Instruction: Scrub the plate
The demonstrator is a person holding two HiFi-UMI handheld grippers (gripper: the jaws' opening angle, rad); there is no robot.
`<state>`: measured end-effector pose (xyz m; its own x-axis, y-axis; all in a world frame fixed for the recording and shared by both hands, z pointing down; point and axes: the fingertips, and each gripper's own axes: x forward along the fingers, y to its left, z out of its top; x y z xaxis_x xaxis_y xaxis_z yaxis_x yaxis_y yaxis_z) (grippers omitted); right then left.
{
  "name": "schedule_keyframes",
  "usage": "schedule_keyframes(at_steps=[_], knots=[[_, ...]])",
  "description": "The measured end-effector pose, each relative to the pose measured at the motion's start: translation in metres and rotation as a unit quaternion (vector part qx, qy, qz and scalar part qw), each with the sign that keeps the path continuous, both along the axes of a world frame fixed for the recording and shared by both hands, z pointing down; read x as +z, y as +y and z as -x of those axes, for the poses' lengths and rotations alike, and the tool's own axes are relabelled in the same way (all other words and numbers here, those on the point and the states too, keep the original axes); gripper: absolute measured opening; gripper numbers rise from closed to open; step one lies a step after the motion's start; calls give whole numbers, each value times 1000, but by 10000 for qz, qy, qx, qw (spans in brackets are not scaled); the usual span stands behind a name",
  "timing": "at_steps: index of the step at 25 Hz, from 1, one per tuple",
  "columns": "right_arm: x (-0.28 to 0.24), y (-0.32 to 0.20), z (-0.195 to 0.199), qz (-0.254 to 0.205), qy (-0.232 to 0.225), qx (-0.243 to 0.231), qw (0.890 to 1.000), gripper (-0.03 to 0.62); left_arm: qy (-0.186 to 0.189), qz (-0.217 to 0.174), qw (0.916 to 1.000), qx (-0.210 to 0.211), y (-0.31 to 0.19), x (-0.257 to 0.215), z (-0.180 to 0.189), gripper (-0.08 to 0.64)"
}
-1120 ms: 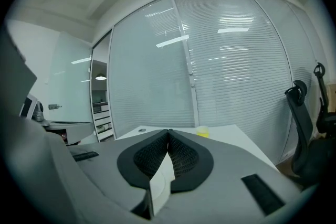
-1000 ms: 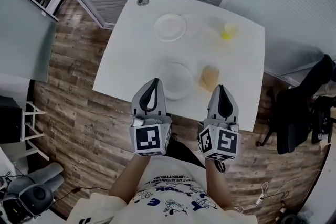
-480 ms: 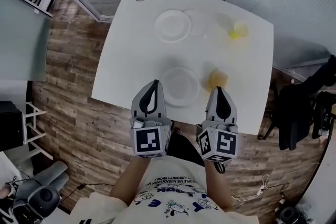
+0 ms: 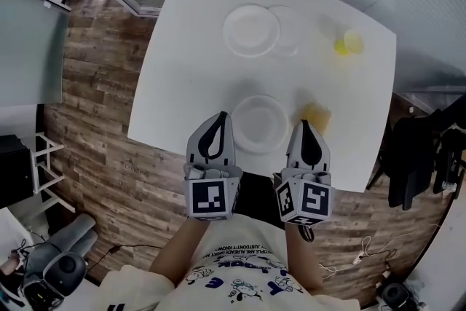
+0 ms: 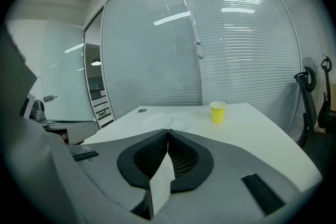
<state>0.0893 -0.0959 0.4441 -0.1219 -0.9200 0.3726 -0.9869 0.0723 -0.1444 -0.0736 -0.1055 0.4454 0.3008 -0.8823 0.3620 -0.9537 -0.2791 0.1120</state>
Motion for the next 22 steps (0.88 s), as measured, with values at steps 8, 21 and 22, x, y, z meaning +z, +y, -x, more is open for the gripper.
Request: schedule_keyframes(at_steps=[8,21,22], knots=[[21,1,13,288,4,-118,9995,12,174,384,9991,84,8,24,0,31],[28,4,-6,426,148,-30,9990,14,112,671,9976,102,10,39,-11,31],[27,2,-10,403,179,-1,9990,13,114,674,9976,115,9,40,-13,31]])
